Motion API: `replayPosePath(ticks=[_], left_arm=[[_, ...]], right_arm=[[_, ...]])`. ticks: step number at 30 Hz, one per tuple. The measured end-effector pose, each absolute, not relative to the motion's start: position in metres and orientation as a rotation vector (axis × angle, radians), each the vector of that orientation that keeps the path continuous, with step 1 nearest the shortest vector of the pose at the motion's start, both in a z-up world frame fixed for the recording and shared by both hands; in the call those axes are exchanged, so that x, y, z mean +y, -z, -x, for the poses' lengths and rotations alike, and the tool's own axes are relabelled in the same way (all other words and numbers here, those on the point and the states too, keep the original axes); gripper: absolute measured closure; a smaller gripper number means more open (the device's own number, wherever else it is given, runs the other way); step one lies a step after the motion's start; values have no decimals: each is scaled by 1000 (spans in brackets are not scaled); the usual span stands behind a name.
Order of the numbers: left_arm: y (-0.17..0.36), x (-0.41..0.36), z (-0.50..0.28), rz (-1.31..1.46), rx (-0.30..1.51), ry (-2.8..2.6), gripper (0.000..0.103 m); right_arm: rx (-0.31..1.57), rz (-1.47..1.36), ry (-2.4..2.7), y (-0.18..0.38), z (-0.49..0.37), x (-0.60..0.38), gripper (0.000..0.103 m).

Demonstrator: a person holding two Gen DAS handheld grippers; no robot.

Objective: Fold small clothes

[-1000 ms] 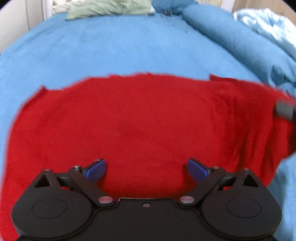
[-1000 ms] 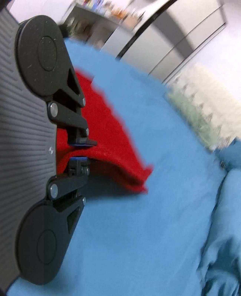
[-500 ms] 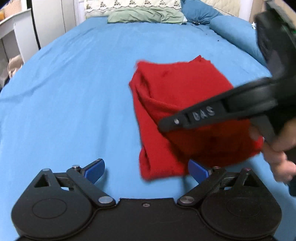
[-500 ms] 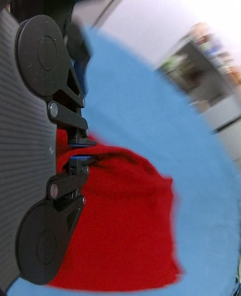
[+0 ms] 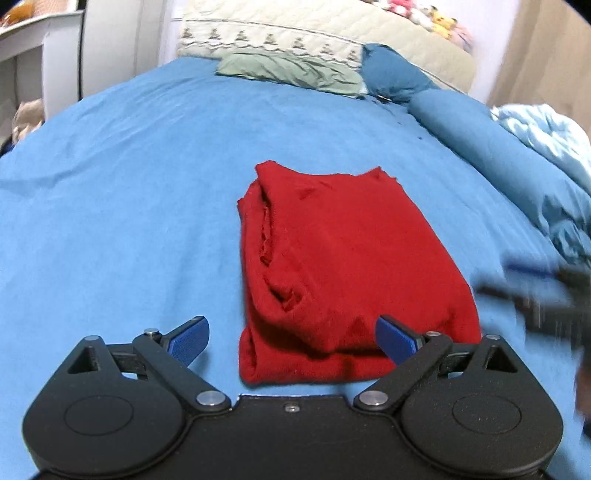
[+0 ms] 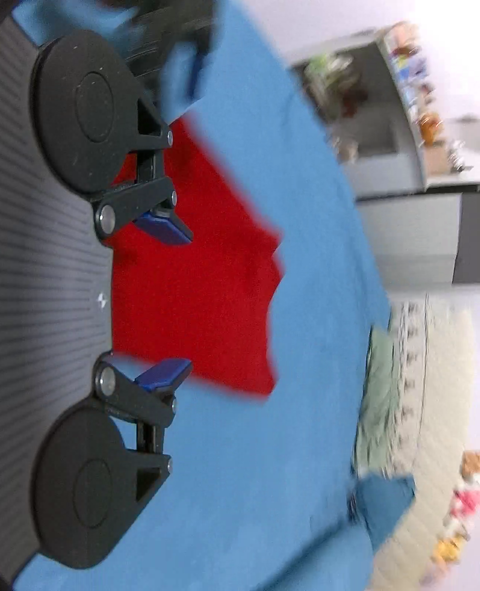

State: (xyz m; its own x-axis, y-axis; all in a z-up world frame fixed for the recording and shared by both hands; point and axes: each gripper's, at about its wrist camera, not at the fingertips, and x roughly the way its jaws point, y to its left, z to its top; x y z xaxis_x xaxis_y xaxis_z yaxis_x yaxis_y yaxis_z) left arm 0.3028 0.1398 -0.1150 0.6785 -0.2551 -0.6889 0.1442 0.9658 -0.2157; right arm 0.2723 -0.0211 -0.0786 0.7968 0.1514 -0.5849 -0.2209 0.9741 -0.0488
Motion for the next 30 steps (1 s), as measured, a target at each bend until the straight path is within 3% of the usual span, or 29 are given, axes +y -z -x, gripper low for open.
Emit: replayPosePath(ticks=[6,12,23,25,30], left_arm=[[122,139,-320,176,809,184,4],[122,143,-321,196,815,166,4],[125,150,-328,235,813,138,4],[123,152,-327,228,805,126,4],[146,155,-325,76,898,65,8]], right_arm=[[685,72,-143,137,-242,-31,21],[686,48,-93,155,-257,-18,22],[609,-37,-31,155,-258,-26,23],[577,-21,36,150,-258,-29,33],[508,74,99,136,-245,-44,33]])
